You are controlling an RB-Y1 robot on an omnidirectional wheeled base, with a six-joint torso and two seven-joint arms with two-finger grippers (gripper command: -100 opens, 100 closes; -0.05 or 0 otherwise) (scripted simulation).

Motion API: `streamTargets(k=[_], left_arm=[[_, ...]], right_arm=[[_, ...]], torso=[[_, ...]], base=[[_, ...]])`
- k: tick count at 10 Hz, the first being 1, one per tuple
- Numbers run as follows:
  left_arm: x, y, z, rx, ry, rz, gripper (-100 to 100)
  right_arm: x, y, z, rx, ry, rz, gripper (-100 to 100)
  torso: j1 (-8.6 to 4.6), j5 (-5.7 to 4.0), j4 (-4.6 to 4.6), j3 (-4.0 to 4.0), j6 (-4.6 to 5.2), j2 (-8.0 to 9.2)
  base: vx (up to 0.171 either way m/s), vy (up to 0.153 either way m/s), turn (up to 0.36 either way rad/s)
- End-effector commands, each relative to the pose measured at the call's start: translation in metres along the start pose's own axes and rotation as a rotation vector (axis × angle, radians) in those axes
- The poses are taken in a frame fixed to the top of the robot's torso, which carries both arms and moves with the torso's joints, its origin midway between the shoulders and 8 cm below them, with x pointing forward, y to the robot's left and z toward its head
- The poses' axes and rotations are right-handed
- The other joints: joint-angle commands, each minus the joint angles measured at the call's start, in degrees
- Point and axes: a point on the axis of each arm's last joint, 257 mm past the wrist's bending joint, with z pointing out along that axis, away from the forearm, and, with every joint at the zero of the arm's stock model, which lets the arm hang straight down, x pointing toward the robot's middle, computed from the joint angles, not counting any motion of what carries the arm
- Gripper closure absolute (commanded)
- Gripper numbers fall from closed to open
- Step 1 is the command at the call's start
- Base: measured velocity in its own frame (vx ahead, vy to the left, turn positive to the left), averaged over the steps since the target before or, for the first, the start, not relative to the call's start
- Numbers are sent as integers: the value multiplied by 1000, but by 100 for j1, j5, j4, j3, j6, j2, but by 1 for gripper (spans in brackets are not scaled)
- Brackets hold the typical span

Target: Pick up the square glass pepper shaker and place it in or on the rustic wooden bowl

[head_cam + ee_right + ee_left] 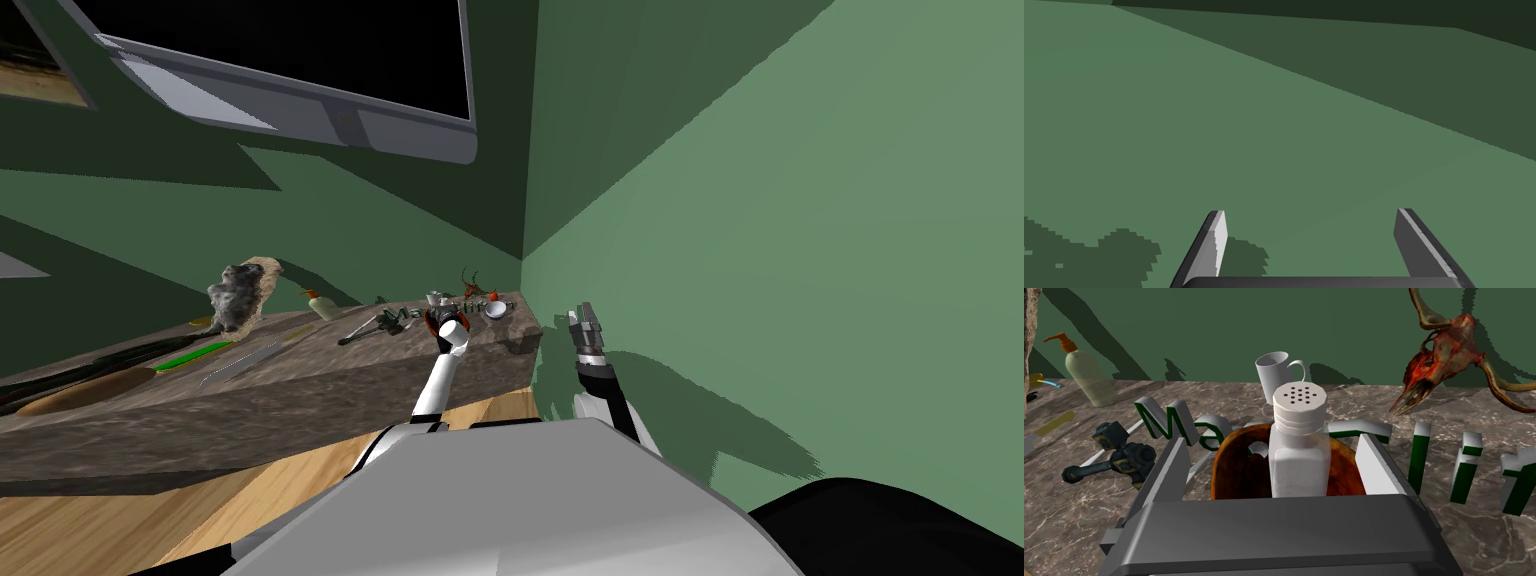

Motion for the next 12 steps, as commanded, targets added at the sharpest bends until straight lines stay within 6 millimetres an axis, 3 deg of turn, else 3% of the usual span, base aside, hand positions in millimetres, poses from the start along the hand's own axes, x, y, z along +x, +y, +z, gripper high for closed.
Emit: streamTargets(k=[1, 9, 10, 11, 12], left_arm=[[11, -7, 4, 20, -2, 0, -100], [51, -31, 18, 89, -19, -1, -100], [48, -29, 17, 83, -16, -3, -100], [48, -30, 17, 85, -17, -1, 0], [48, -30, 17, 85, -17, -1, 0]], right_arm=[[0, 0, 0, 0, 0, 0, 0], [0, 0, 0, 0, 0, 0, 0], [0, 0, 0, 0, 0, 0, 0], [0, 0, 0, 0, 0, 0, 0], [0, 0, 0, 0, 0, 0, 0]], torso=[[0, 0, 0, 0, 0, 0], [8, 2, 3, 8, 0, 13], [9, 2, 3, 8, 0, 13], [6, 2, 2, 5, -2, 8], [3, 1, 1, 2, -1, 3]], base=[[-25, 21, -111], [-41, 29, -96], [-15, 12, -18], [0, 0, 0], [0, 0, 0]])
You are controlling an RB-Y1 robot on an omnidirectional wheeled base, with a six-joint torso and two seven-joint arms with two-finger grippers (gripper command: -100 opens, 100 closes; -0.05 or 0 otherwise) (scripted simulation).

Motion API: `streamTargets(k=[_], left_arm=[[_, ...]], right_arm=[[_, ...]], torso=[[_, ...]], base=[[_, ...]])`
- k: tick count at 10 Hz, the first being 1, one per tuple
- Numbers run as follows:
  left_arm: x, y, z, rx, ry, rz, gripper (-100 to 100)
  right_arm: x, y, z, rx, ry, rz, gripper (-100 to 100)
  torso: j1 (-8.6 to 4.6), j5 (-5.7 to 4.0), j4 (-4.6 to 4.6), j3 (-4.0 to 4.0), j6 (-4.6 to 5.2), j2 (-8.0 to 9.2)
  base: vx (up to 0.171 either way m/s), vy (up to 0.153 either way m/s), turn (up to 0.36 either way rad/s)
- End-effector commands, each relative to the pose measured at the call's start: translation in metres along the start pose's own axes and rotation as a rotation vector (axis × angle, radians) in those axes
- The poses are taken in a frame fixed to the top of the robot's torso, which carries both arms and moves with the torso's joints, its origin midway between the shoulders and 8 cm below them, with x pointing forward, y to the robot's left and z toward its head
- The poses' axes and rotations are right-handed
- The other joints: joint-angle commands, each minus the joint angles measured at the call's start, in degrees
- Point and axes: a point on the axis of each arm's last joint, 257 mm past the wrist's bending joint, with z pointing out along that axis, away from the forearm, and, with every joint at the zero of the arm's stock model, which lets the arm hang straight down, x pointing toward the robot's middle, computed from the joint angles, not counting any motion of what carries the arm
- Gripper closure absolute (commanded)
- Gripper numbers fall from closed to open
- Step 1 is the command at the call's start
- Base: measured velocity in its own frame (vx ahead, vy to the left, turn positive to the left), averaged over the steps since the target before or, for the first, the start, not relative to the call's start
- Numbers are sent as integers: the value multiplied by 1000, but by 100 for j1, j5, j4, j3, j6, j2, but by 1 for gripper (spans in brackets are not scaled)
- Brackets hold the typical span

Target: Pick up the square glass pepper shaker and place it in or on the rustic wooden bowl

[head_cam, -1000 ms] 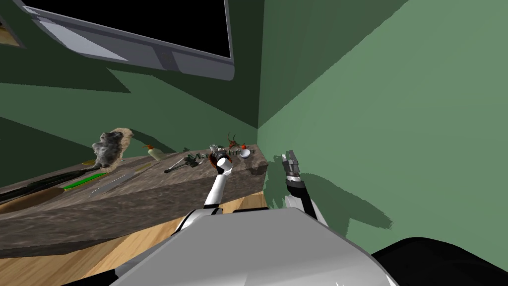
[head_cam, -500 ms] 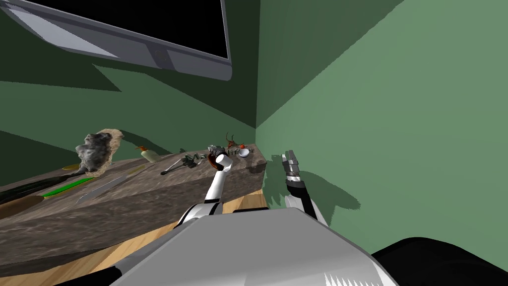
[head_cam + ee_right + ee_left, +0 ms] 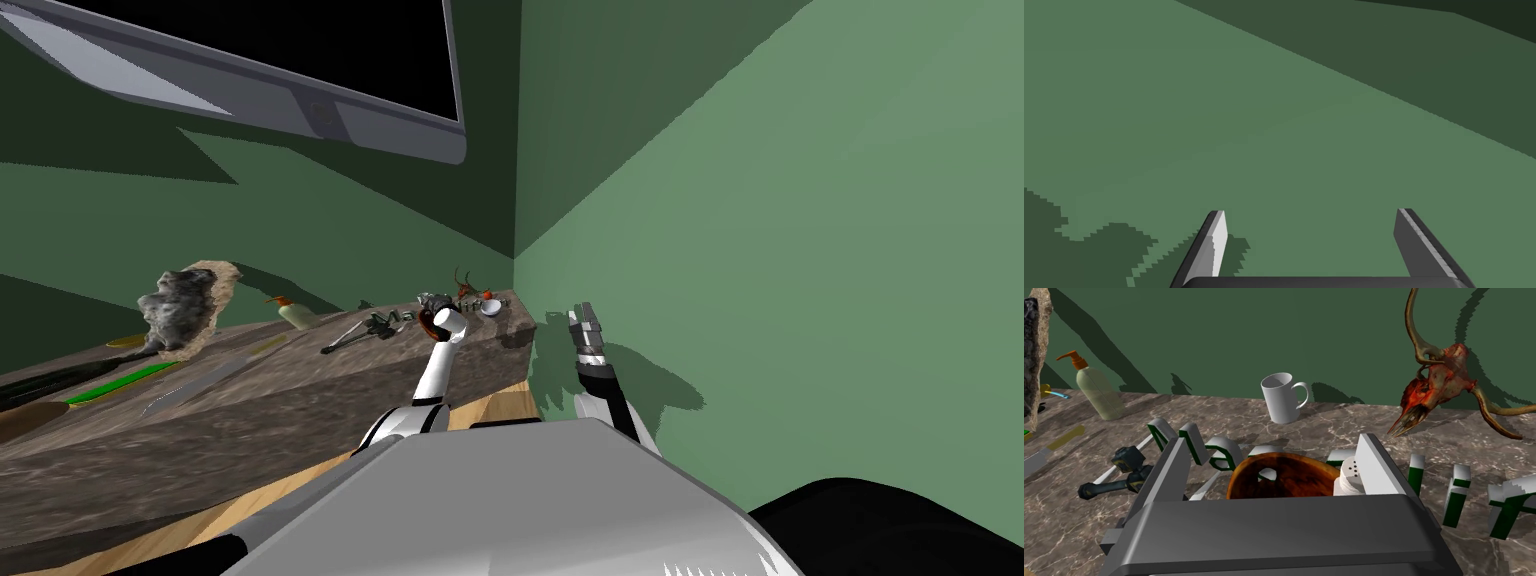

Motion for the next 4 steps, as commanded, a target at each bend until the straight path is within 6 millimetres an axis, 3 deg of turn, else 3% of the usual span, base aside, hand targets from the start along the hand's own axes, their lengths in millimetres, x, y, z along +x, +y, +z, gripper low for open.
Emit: streamTargets(k=[1, 4], left_arm=[[0, 0, 0, 0, 0, 0, 0], [0, 0, 0, 0, 0, 0, 0]], right_arm=[[0, 0, 0, 0, 0, 0, 0], [0, 0, 0, 0, 0, 0, 0]], torso=[[0, 0, 0, 0, 0, 0], [-1, 0, 0, -1, 0, -2]], base=[[0, 0, 0], [0, 0, 0]])
